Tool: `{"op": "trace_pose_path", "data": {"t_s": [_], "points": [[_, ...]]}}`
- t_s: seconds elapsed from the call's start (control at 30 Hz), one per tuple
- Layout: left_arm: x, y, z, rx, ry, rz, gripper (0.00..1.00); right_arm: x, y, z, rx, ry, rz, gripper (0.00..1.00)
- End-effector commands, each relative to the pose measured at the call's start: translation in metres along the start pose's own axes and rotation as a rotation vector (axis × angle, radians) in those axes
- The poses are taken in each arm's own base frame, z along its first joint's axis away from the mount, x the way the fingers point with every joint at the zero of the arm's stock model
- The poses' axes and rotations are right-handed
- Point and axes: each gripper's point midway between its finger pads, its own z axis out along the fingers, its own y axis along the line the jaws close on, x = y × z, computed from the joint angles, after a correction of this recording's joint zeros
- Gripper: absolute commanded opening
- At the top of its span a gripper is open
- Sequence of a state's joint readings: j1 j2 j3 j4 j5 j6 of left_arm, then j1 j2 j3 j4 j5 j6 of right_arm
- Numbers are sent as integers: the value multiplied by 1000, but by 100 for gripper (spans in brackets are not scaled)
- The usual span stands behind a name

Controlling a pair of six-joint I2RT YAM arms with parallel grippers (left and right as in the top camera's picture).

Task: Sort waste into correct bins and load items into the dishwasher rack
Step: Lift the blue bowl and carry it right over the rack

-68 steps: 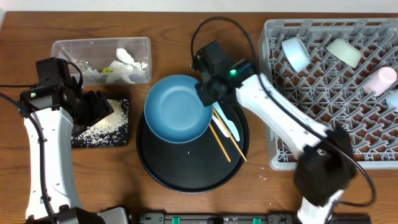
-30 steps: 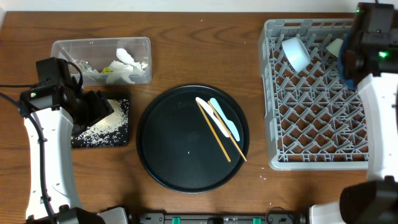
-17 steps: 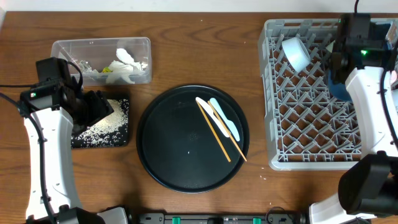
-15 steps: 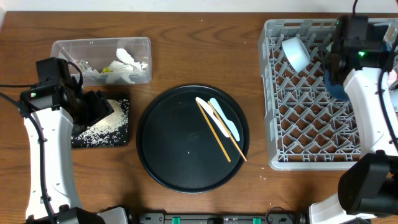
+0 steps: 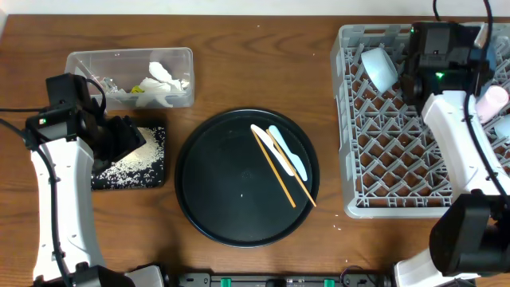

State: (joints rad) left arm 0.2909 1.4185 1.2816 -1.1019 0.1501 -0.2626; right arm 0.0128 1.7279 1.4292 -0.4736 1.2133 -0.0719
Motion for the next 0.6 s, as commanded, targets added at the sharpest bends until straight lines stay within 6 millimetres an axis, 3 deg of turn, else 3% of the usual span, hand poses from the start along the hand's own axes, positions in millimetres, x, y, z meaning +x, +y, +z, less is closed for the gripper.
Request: {"op": "trace_pose_path", "data": {"t_s": [0.0,0.3,0.57], "points": [[-3,0,-4,2,-10,-7,77,-14,-14,-5,84,-28,-95,1],[-3,0,-4,2,-10,-7,77,-30,14,-31,-16,-110,-210,1],[-3,0,-4,2,-10,-7,77,-23,23,-33,-38,-111,-261,1]]}}
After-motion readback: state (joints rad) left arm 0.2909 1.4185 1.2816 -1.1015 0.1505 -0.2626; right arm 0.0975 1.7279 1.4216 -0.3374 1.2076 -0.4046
